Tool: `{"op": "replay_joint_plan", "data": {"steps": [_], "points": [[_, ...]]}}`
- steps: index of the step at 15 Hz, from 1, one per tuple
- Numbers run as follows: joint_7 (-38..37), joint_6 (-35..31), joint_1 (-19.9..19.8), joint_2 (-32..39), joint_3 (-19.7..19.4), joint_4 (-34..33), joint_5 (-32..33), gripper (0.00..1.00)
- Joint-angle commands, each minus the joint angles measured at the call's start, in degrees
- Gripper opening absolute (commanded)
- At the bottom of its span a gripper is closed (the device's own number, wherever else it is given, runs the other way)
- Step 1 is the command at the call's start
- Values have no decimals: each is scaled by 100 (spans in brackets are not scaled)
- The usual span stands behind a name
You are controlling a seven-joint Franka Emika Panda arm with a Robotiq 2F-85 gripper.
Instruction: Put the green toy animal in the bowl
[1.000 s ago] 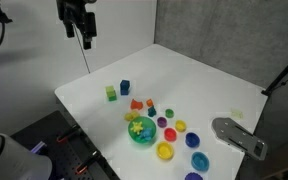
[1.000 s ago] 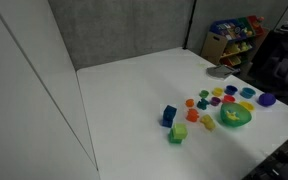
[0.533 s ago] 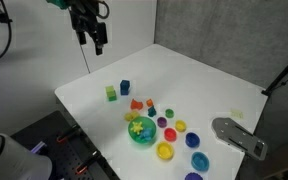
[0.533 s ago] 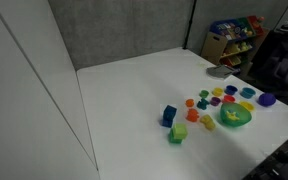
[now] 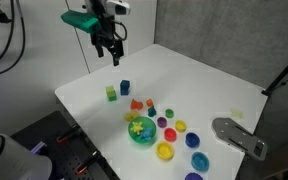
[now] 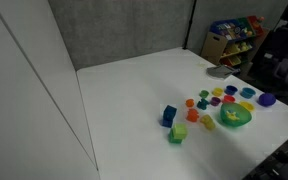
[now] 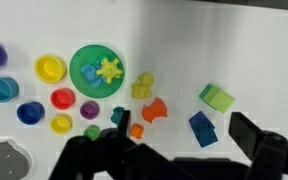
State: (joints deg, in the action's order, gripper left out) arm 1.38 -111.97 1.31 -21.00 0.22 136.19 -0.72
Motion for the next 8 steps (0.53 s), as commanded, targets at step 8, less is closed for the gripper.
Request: {"op": "replay_joint_plan", "data": {"steps": [8], "points": [[-273, -1429, -316, 1040, 15, -64, 785, 100]]}}
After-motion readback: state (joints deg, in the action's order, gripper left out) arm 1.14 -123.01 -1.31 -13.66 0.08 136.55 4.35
